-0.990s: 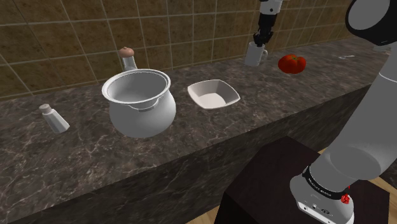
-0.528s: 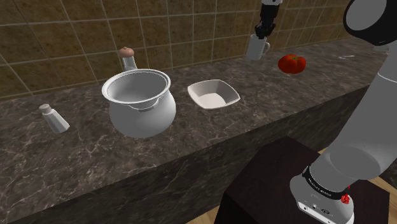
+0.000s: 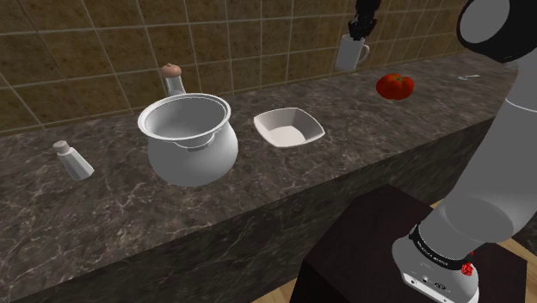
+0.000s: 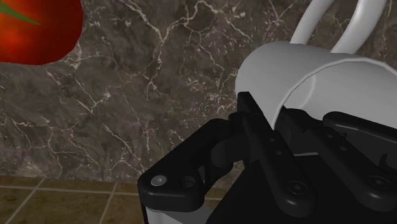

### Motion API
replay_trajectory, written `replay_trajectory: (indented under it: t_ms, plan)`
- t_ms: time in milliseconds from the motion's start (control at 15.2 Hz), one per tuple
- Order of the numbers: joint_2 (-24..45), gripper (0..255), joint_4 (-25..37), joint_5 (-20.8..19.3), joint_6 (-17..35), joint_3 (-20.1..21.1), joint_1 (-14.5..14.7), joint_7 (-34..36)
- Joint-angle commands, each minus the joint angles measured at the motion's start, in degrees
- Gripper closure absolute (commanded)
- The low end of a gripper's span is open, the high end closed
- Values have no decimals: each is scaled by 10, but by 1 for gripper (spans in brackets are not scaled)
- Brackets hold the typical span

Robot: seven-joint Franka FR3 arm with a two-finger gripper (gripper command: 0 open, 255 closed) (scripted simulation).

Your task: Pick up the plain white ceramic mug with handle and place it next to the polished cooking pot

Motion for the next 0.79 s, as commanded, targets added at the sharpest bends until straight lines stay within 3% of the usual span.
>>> replay_trajectory:
  t_ms: [0,726]
  plan:
    - [7,255,28,3,-21,-1,-3,-2]
    - [74,255,211,35,-142,-6,-35,-14]
